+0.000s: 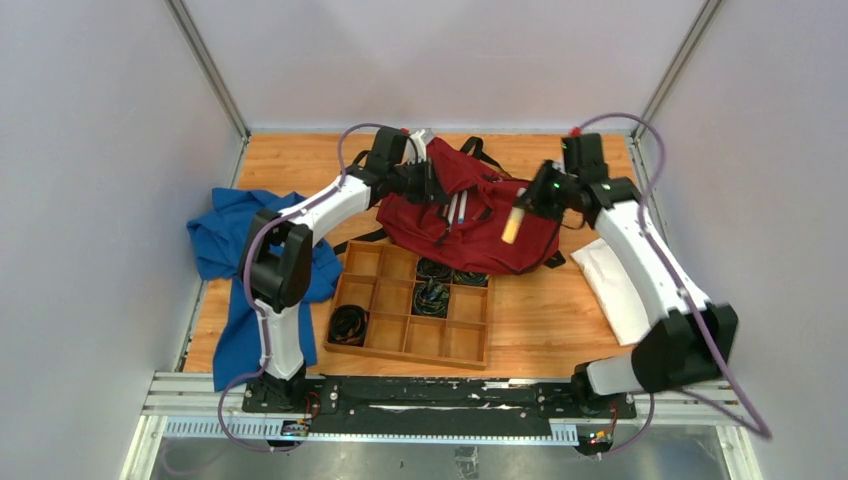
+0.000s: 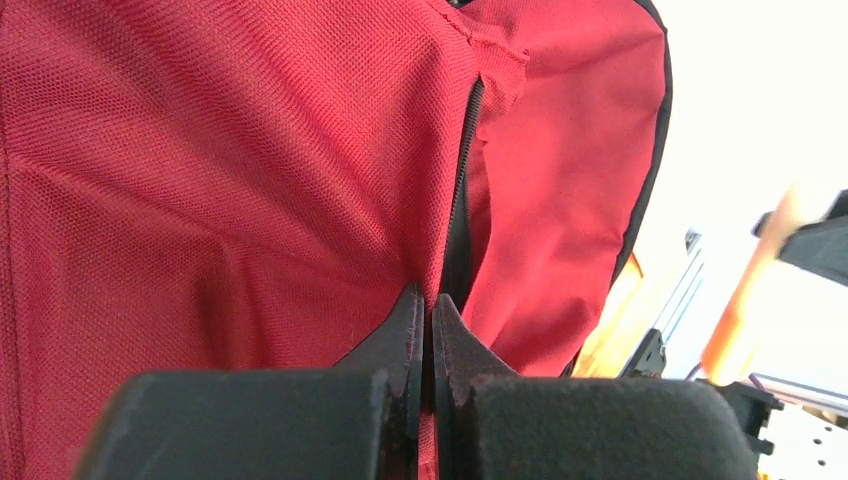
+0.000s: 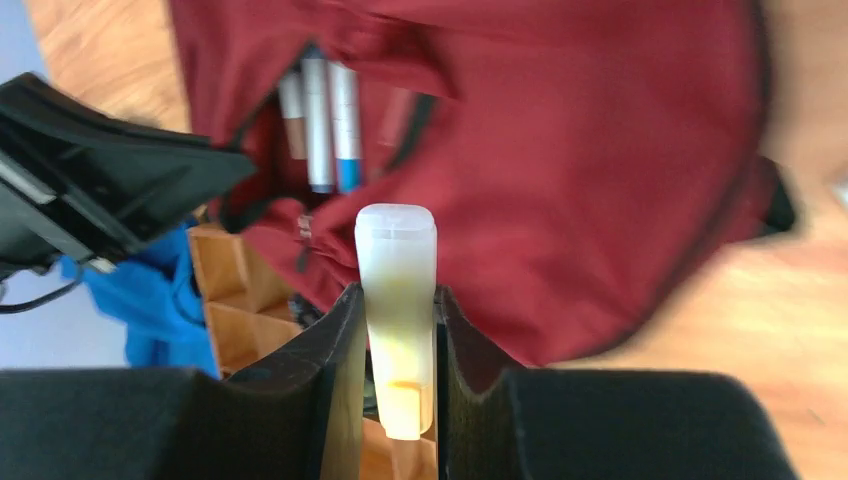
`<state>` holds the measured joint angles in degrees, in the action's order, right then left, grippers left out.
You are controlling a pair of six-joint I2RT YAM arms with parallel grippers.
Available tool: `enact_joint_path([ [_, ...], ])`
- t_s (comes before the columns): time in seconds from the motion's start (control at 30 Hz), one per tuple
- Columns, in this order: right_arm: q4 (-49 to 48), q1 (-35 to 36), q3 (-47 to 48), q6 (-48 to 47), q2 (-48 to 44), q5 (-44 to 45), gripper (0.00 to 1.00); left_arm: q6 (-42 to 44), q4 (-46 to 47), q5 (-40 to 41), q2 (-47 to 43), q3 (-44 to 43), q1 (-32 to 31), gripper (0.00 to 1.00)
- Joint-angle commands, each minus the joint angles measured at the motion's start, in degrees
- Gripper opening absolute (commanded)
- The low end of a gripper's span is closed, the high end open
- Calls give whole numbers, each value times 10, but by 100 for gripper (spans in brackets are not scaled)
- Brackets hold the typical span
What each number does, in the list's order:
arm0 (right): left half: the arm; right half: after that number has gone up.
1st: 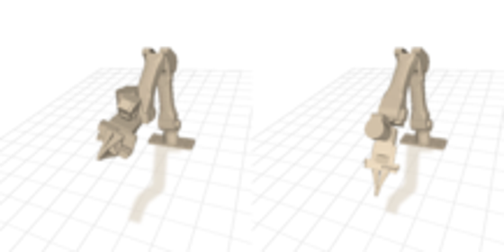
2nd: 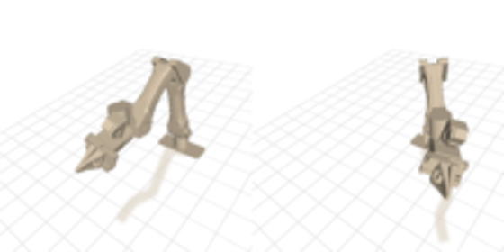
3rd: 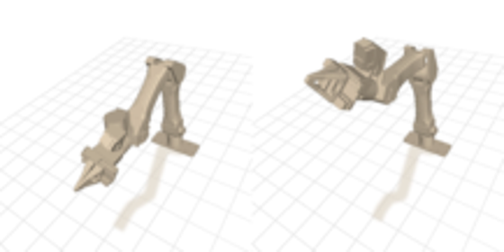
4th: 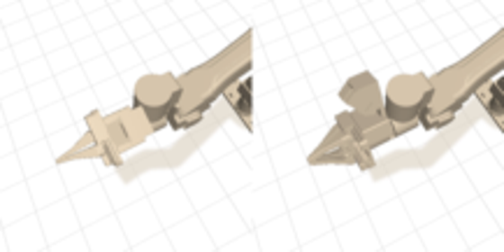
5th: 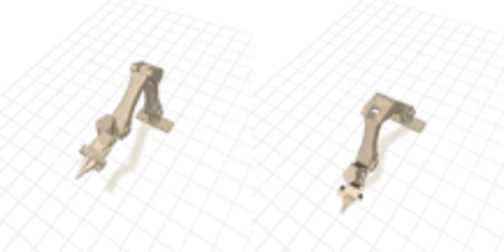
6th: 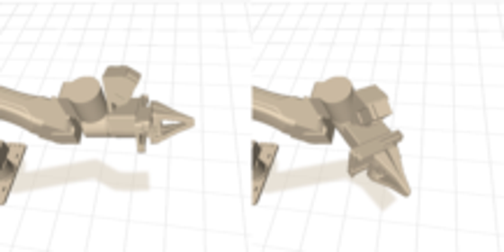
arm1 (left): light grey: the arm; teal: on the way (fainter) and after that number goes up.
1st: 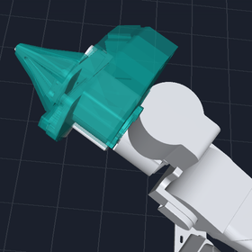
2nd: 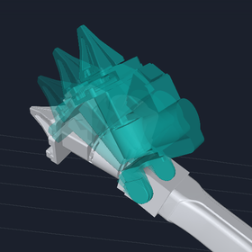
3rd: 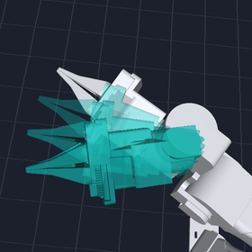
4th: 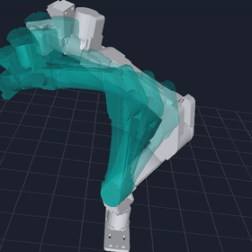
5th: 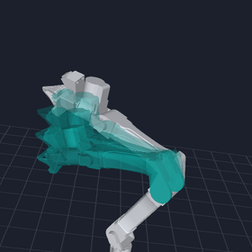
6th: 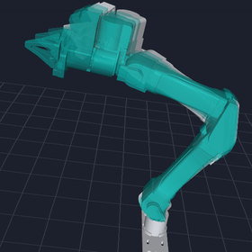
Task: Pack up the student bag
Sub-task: Pick up the stationery from the center of the board, then place the stationery in the student bag.
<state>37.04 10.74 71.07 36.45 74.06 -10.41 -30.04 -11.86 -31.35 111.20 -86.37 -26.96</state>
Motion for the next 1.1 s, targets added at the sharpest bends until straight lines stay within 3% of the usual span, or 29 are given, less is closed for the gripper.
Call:
enact_joint_path([
  [0.0,-56,61,90,0,131,-115,1,-16,-13,-26,-32,-8,-3,0],
  [0.17,-53,83,153,-4,234,-154,0,-29,-16,-31,-35,-29,-3,0],
  [0.43,-58,88,180,-11,289,-183,1,-84,43,-73,-44,-34,-3,0],
  [0.6,-65,91,216,-14,330,-150,2,-70,31,-77,-35,-39,-3,0],
  [0.87,-58,85,354,36,451,-89,2,-76,28,-80,-38,-35,-3,0],
  [0.97,-83,89,373,61,472,-71,10,-83,33,-73,-41,-31,-3,0],
  [1.07,-96,96,375,57,474,-44,29,-89,34,-76,-38,-32,-3,0],
])
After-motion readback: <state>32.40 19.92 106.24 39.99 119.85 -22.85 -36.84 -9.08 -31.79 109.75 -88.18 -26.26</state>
